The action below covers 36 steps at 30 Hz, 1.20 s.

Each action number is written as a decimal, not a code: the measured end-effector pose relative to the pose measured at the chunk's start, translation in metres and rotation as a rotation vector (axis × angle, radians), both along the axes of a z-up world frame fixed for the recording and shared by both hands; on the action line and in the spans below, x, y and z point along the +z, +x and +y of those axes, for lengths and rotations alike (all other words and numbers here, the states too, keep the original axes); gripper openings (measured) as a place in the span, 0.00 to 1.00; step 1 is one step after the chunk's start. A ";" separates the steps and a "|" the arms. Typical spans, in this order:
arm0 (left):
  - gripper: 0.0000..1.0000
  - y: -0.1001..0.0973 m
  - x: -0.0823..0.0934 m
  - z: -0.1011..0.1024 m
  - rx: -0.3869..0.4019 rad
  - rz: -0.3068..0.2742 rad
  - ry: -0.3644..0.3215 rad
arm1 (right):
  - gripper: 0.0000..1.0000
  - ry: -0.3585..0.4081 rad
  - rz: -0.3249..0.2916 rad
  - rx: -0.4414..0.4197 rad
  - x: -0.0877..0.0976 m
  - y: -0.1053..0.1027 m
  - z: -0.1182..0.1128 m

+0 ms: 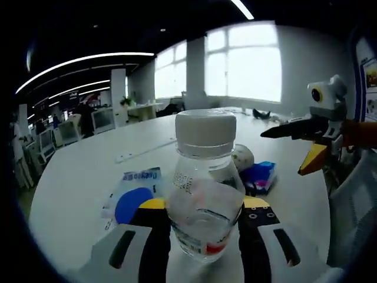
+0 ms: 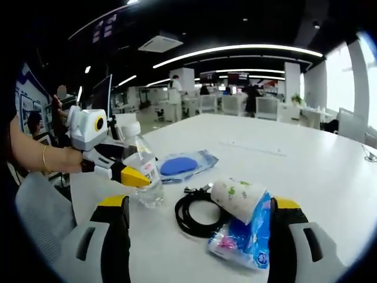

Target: Arrange the tabletop items into an orderly group along one side of the table until the central work area is clear of visible clutter.

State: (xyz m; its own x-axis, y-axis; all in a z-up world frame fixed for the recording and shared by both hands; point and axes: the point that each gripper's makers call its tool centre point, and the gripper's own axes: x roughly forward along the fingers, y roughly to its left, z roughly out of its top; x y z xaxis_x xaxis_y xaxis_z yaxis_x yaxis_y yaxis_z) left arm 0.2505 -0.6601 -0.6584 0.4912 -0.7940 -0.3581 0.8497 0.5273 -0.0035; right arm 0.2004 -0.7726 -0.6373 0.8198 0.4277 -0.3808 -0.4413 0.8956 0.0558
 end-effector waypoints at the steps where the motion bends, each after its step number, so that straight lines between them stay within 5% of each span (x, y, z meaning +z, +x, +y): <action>1: 0.42 -0.001 0.000 0.000 -0.005 0.000 0.004 | 0.98 -0.002 0.001 0.000 0.000 0.000 0.000; 14: 0.42 -0.003 0.018 0.010 -0.057 -0.007 0.005 | 0.98 0.004 0.008 0.005 0.003 0.000 0.003; 36: 0.42 0.030 0.075 0.058 -0.091 -0.074 0.001 | 0.97 -0.011 0.023 -0.010 0.014 -0.005 0.022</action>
State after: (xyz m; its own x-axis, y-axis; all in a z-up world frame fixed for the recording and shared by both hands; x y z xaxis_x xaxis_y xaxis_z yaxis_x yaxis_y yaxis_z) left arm 0.2809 -0.6024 -0.5831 0.4422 -0.8363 -0.3241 0.8920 0.4477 0.0618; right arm 0.1953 -0.7505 -0.6231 0.8152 0.4152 -0.4039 -0.4310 0.9006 0.0559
